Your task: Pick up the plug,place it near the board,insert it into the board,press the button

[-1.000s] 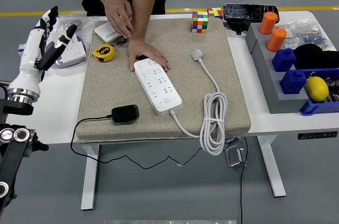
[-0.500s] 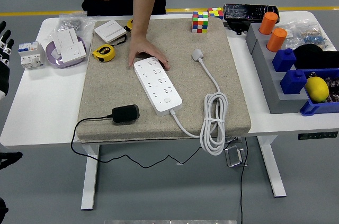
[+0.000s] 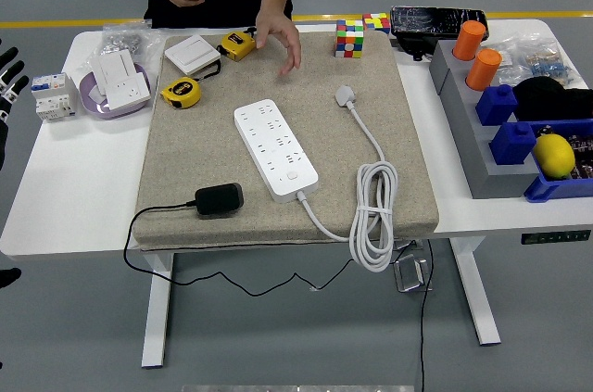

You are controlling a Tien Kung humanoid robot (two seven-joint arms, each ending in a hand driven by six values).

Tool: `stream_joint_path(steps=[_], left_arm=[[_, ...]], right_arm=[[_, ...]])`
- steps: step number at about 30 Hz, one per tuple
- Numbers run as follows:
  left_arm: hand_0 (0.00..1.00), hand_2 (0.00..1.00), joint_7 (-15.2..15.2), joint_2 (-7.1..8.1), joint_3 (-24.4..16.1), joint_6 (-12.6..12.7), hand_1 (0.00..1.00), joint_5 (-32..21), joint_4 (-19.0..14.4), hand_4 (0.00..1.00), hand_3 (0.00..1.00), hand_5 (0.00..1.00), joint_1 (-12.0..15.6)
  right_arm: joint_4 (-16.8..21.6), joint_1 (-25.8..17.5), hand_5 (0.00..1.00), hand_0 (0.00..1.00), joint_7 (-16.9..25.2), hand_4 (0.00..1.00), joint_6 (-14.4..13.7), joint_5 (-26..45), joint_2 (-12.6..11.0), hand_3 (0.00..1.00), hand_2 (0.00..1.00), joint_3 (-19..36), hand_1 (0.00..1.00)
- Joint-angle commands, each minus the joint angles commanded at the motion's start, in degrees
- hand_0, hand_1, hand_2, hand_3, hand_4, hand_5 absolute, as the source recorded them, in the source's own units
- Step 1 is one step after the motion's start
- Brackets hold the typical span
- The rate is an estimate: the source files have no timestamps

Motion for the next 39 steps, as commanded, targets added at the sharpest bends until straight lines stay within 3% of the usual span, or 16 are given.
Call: stream_joint_path(steps=[39], left_arm=[[0.856, 0.819, -0.19, -0.76, -0.71, 1.13, 0.865, 0.88, -0.31, 0.998, 0.839, 0.998, -0.31]], right_arm=[[0.03, 0.25, 0.900, 0.837, 0.31, 0.998, -0.72, -0.32, 0.37, 0.766, 0.736, 0.53, 0.766]])
